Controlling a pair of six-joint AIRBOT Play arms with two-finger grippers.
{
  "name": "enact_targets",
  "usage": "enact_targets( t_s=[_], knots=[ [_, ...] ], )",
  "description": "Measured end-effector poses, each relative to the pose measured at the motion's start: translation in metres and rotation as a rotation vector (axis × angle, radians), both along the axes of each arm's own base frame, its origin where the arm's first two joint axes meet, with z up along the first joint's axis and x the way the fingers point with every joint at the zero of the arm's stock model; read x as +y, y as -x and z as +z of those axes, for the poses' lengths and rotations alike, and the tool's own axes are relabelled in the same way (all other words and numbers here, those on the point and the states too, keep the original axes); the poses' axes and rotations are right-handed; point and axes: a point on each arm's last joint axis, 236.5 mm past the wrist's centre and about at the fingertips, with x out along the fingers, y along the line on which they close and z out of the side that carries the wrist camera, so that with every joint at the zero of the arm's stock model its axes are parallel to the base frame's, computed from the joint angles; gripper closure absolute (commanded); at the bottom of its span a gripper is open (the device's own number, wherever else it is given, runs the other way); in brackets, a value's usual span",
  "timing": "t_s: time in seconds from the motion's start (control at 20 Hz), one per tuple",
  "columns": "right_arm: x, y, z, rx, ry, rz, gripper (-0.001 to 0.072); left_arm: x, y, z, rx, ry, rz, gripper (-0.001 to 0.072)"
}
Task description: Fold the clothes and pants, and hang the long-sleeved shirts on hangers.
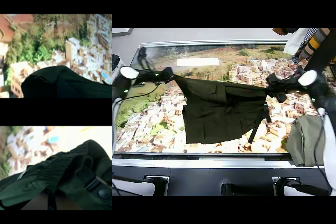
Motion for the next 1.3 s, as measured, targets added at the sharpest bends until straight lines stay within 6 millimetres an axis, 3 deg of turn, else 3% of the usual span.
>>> enact_targets(
  t_s=[0.1,0.2,0.25,0.35,0.4,0.5,0.65,0.85,0.95,1.15,1.3],
  knots=[
    [0.002,-0.014,-0.028,0.029,-0.035,-0.037,0.0676,-0.018,-0.013,-0.018,0.018,-0.002,-0.038,0.0696],
    [0.004,-0.025,-0.050,0.048,-0.060,-0.066,0.0613,-0.036,-0.014,-0.039,0.057,-0.010,-0.098,0.0688],
    [0.004,-0.029,-0.058,0.052,-0.069,-0.080,0.0562,-0.042,-0.012,-0.049,0.081,-0.015,-0.129,0.0615],
    [0.003,-0.036,-0.068,0.049,-0.077,-0.101,0.0414,-0.048,-0.008,-0.059,0.108,-0.021,-0.161,0.0305],
    [0.002,-0.039,-0.069,0.040,-0.077,-0.105,0.0375,-0.048,-0.007,-0.059,0.111,-0.024,-0.169,0.0237],
    [-0.002,-0.043,-0.063,0.005,-0.064,-0.101,0.0206,-0.042,-0.004,-0.052,0.110,-0.027,-0.173,0.0231],
    [-0.031,-0.043,-0.035,-0.054,-0.022,-0.112,0.0192,-0.020,0.008,-0.025,0.102,-0.041,-0.166,0.0231],
    [-0.088,0.003,-0.011,0.017,0.060,-0.051,0.0190,0.007,0.052,0.001,0.181,-0.054,-0.192,0.0231],
    [-0.097,0.039,-0.016,0.104,0.079,0.048,0.0191,0.010,0.076,0.004,0.239,-0.031,-0.191,0.0231],
    [-0.087,0.110,-0.054,0.297,0.039,0.209,0.0195,-0.004,0.133,-0.012,0.375,0.019,-0.212,0.0231],
    [-0.063,0.137,-0.083,0.343,-0.038,0.256,0.0194,-0.019,0.176,-0.032,0.464,0.055,-0.224,0.0231]
  ],
)
